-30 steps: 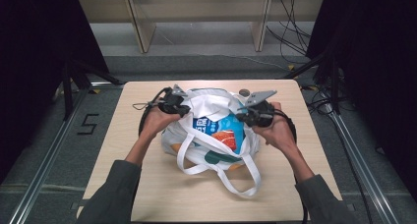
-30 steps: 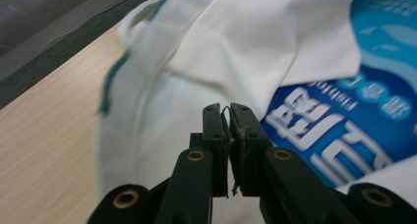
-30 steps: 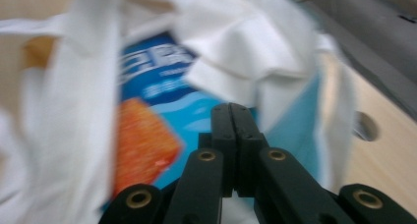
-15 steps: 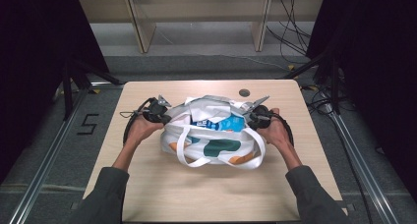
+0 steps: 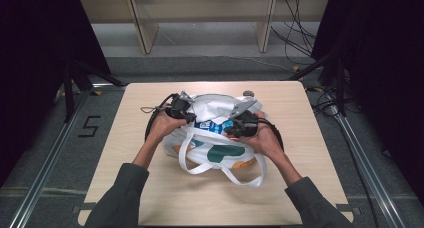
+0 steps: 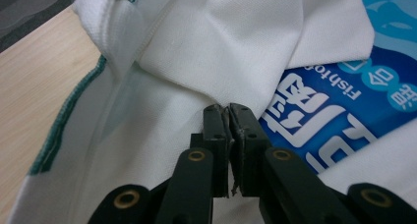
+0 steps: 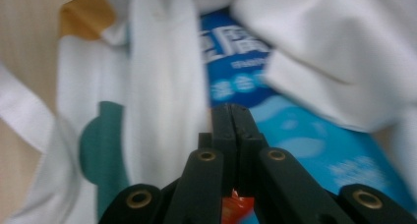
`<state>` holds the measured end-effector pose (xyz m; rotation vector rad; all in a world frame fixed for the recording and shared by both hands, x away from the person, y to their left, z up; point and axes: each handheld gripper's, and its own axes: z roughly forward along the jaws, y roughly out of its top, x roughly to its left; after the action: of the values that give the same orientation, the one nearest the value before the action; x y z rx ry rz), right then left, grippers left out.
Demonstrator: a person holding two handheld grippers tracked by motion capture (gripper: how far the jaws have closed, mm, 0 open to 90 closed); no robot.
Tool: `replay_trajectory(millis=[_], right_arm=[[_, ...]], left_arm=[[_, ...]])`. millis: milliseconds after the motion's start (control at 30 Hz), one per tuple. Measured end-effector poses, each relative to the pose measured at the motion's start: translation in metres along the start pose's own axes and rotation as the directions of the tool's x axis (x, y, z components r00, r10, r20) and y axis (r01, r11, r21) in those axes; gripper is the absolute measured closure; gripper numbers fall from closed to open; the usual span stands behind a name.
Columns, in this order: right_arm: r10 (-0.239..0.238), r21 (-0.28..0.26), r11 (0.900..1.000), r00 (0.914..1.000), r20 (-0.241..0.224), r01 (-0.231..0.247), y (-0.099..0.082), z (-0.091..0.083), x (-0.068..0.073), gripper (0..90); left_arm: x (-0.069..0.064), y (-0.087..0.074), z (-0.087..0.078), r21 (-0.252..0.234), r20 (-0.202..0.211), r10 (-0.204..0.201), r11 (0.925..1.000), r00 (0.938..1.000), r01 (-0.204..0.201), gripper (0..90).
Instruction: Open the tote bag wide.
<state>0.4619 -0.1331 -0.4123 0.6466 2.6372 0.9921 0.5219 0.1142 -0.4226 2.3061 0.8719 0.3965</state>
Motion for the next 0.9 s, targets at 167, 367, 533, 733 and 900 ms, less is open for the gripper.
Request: replay_trajectory(millis=[167, 367, 533, 733, 900], right_arm=[[-0.1, 0.074, 0.9914, 0.9887, -0.112, 0.108, -0.001, 0.019, 0.034, 90.0], [-0.18, 0.115, 0.9714, 0.9605, -0.212, 0.208, -0.015, 0.028, 0.063, 90.0], [-0.129, 0.056, 0.9884, 0.975, -0.181, 0.141, -0.016, 0.018, 0.056, 90.0], [-0.041, -0.057, 0.9976, 0.9989, -0.022, 0.04, -0.016, -0.021, 0.024, 90.0], [0.019, 0.03, 0.9993, 0.9947, 0.101, -0.022, -0.034, -0.031, -0.001, 90.0]], left_arm=[[0.007, 0.005, 0.005, 0.037, 0.01, -0.025, 0.999, 0.9996, 0.025, 85.6], [0.001, 0.005, 0.014, 0.073, -0.028, 0.004, 0.9973, 0.9996, -0.002, 85.9], [-0.006, 0.002, -0.003, 0.03, -0.017, 0.032, 0.9991, 0.9994, -0.031, 85.4], [-0.028, -0.015, -0.014, 0.059, 0.065, 0.125, 0.9899, 0.99, -0.129, 84.4], [-0.03, -0.031, -0.015, 0.185, 0.031, 0.2, 0.9618, 0.9793, -0.202, 85.7]])
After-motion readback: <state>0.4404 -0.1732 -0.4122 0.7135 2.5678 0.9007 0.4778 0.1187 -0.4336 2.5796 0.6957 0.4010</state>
